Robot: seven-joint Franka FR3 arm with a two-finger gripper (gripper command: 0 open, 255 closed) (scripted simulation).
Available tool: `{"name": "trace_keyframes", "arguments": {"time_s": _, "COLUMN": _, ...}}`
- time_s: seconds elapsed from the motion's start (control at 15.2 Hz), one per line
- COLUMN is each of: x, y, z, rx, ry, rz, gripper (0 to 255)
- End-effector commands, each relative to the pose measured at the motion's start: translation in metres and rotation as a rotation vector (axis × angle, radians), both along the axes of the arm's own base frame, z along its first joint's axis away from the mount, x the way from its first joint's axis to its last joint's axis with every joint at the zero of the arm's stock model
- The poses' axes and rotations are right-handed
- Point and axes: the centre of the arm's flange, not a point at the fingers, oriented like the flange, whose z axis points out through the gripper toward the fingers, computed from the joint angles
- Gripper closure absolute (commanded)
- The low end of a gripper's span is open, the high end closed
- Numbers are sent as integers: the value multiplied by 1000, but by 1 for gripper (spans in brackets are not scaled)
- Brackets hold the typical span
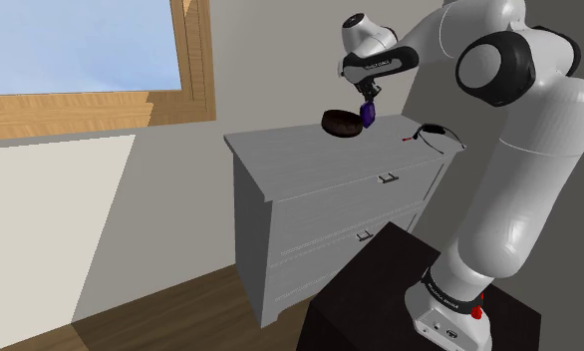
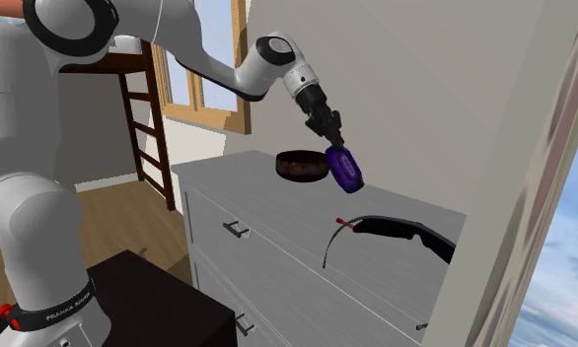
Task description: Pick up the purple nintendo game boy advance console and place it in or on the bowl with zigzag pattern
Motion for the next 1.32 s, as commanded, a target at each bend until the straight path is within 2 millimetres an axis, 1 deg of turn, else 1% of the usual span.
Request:
{"name": "trace_keyframes", "arguments": {"time_s": 0.0, "x": 0, "y": -1, "z": 10, "rx": 0, "ry": 0, "rz": 0, "gripper": 255}}
{"name": "trace_keyframes", "arguments": {"time_s": 0.79, "x": 0, "y": -1, "z": 74, "rx": 0, "ry": 0, "rz": 0, "gripper": 255}}
{"name": "trace_keyframes", "arguments": {"time_s": 0.86, "x": 0, "y": -1, "z": 76, "rx": 0, "ry": 0, "rz": 0, "gripper": 255}}
{"name": "trace_keyframes", "arguments": {"time_s": 1.25, "x": 16, "y": 76, "z": 90, "rx": 0, "ry": 0, "rz": 0, "gripper": 255}}
